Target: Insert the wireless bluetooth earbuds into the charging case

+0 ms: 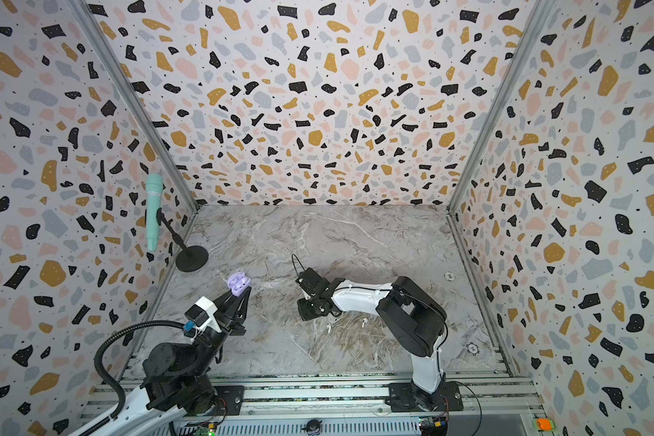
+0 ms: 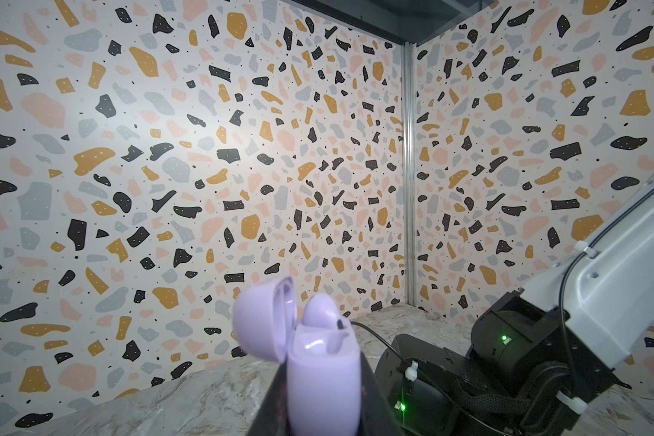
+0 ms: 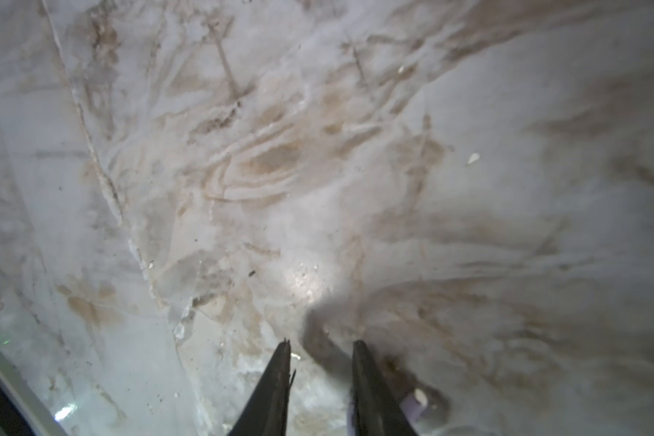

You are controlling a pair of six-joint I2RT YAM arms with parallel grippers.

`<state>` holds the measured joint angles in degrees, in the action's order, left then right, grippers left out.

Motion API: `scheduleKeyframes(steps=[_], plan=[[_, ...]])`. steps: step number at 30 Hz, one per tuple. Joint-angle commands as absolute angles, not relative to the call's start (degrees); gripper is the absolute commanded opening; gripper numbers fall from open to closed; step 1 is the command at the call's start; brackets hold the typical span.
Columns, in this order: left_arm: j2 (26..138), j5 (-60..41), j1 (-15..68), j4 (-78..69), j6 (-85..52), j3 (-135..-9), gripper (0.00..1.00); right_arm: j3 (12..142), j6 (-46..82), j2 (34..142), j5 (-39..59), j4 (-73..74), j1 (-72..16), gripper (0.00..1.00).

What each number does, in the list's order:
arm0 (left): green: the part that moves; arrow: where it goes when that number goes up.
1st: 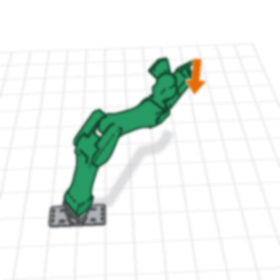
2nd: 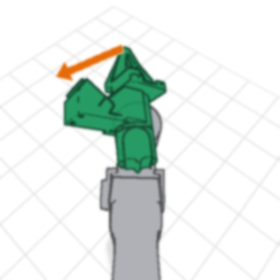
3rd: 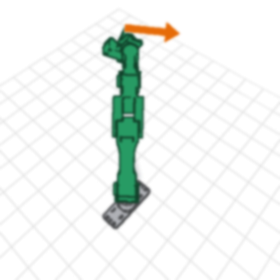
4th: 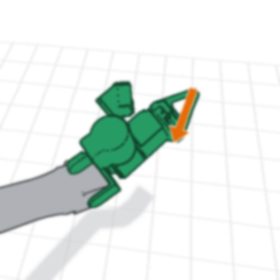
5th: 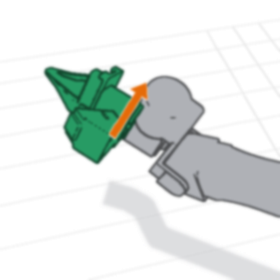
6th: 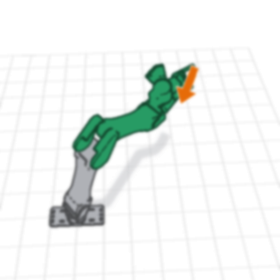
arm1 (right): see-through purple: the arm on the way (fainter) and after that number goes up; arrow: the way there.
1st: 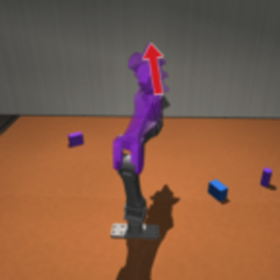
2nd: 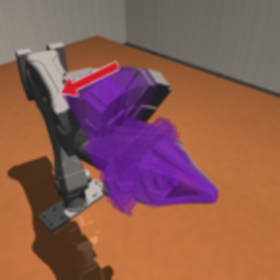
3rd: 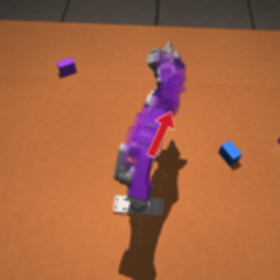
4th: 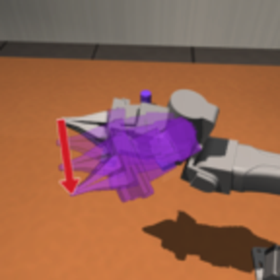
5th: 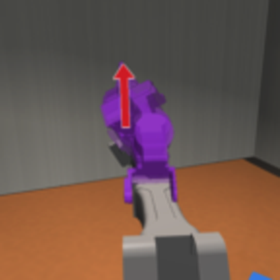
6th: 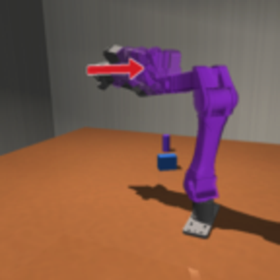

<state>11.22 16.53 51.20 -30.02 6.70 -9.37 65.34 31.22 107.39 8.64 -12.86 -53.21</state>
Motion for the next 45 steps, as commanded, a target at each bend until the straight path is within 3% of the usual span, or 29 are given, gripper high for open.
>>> scheduleKeyframes(steps=[1, 15, 45], plan=[[10.8, 16.0, 51.6, -32.2, 7.3, -8.8, 0.00, 68.2, 26.8, 106.5, 5.9, -13.5, -53.0, 0.30], [10.4, 15.8, 51.6, -32.2, 7.5, -8.7, 0.00, 65.4, 9.3, 100.5, -5.3, -16.7, -57.8, 0.30], [10.3, 15.5, 51.6, -31.8, 7.6, -8.8, 0.00, 62.1, 7.5, 100.8, -3.5, -19.7, -58.4, 0.31]])
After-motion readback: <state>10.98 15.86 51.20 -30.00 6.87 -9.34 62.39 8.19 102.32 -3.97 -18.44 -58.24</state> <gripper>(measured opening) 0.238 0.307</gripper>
